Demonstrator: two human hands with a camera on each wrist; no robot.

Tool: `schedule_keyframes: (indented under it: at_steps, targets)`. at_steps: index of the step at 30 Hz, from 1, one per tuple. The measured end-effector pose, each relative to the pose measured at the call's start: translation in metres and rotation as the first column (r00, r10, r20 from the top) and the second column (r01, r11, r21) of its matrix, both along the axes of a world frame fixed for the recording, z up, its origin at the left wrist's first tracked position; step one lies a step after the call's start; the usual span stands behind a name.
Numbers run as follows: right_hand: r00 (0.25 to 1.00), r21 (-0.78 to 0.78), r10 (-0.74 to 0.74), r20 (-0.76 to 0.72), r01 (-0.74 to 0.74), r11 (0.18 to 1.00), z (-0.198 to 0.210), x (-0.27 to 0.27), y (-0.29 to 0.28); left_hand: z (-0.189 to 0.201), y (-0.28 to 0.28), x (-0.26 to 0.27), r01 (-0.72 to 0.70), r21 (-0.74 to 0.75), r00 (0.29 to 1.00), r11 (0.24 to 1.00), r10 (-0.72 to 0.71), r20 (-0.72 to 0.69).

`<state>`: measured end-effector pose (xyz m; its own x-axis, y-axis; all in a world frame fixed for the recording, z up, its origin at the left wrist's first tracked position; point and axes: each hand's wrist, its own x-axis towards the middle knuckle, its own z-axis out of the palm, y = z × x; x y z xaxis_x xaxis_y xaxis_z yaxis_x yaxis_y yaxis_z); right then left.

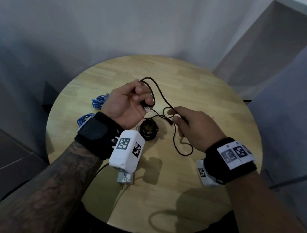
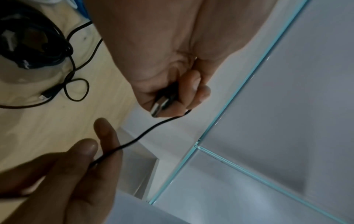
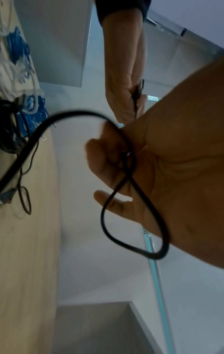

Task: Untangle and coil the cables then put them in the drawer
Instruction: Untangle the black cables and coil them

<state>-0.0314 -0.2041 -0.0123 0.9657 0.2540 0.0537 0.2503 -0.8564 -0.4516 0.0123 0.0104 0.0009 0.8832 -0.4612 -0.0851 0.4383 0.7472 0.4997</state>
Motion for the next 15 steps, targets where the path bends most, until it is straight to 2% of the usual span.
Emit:
schedule_keyframes:
  at_steps: [3,6,8,10,13,15]
  targets:
    - [1.000,-0.139,-0.014,0.028,0.018,0.990,-0.005,0.002,0.012,0.003,-0.001,-0.003,-0.040,-0.087,0.999,0.995,0.037,-0.030]
    - [0.999,-0.286,0.045,-0.014,-0.047,0.957,-0.010,-0.005,0.029,0.002,-0.009,-0.005,-0.110,-0.075,0.994,0.991,0.110,0.003]
    - [0.993,-0.317,0.113,-0.019,-0.113,0.941,-0.007,-0.012,0.039,-0.003,-0.013,-0.003,-0.208,-0.016,0.978,0.978,0.208,-0.005]
    - [0.988,-0.315,0.153,0.010,-0.142,0.939,0.002,-0.018,0.042,-0.010,-0.014,-0.001,-0.311,0.117,0.950,0.943,0.306,0.060]
    - [0.974,-0.285,0.182,0.131,-0.139,0.948,0.011,-0.021,0.034,-0.017,-0.015,0.000,-0.469,0.394,0.876,0.791,0.358,0.323]
    - [0.959,-0.228,0.152,0.240,-0.096,0.969,0.016,-0.016,0.021,-0.019,-0.013,-0.001,-0.533,0.522,0.831,0.666,0.298,0.470]
